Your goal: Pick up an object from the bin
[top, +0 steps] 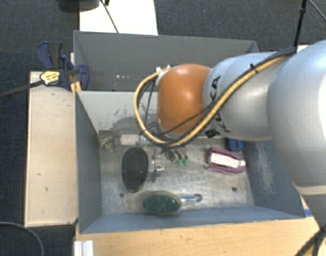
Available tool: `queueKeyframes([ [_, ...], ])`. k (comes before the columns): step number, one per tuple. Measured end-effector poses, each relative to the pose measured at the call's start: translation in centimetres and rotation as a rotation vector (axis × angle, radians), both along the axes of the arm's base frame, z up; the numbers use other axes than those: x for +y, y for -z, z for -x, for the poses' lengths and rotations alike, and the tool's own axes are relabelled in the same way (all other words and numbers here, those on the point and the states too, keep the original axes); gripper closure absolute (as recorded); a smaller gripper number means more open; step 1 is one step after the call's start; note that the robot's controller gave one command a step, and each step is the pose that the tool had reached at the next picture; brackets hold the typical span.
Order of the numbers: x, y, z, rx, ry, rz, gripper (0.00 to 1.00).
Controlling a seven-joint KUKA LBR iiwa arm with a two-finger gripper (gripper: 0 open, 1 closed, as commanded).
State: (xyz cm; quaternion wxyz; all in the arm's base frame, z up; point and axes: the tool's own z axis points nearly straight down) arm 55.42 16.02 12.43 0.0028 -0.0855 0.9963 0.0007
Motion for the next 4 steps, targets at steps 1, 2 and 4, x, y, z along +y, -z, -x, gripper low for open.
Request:
queueKeyframes([
  [1,4.9,5.4,3.5,0.002,-0.206,-0.001,0.00],
  [2,4.7,5.2,3.3,-0.003,-0.198,0.001,1.00],
  [4,9.1,5.2,6.8,-0.005,-0.485,0.010,0.00],
])
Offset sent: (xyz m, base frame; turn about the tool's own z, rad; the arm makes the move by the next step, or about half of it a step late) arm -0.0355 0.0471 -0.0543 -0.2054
